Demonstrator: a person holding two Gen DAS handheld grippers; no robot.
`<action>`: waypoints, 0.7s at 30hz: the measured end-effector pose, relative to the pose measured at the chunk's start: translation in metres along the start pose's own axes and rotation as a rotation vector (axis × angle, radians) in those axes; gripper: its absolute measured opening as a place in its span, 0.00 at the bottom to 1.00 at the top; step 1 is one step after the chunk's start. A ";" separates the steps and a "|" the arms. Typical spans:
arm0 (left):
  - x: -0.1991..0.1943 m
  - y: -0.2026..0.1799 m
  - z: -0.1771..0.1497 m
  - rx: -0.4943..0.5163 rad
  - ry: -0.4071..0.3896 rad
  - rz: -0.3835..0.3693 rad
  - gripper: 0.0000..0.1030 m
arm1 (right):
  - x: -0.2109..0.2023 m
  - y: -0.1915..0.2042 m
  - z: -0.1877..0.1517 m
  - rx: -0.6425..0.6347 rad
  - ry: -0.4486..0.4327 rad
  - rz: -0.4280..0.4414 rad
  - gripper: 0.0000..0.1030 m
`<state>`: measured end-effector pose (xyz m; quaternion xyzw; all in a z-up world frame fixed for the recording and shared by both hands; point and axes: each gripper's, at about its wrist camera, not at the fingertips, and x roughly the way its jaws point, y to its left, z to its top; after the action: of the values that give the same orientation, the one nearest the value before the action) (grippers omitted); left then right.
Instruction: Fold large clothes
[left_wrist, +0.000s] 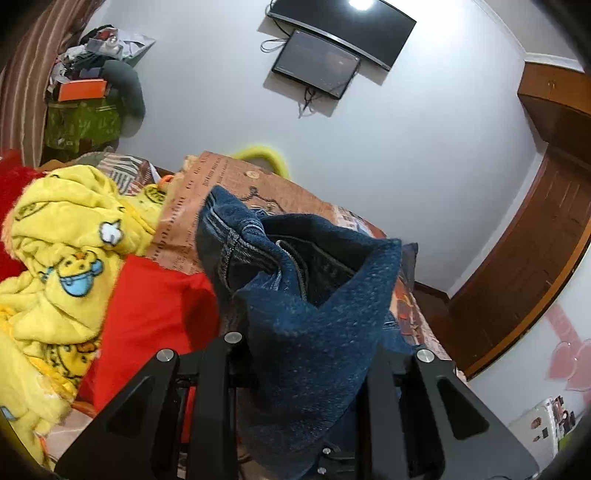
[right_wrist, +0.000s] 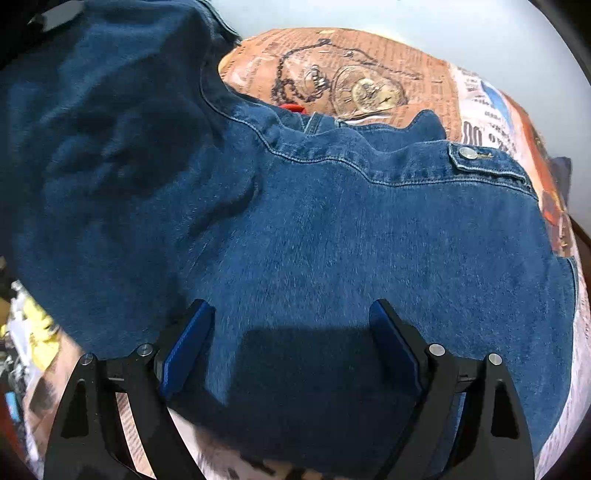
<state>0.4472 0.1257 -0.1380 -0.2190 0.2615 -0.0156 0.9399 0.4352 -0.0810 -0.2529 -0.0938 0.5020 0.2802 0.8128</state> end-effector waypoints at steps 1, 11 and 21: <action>0.002 -0.005 0.001 0.002 0.006 -0.008 0.20 | -0.004 -0.001 0.001 0.007 0.001 0.005 0.83; 0.062 -0.133 -0.014 0.185 0.101 -0.083 0.18 | -0.096 -0.106 -0.047 0.210 -0.152 -0.094 0.83; 0.120 -0.245 -0.134 0.559 0.342 -0.142 0.18 | -0.144 -0.190 -0.099 0.348 -0.158 -0.255 0.83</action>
<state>0.5044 -0.1668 -0.1966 0.0356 0.3853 -0.1885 0.9026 0.4152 -0.3331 -0.2001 0.0072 0.4615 0.0908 0.8825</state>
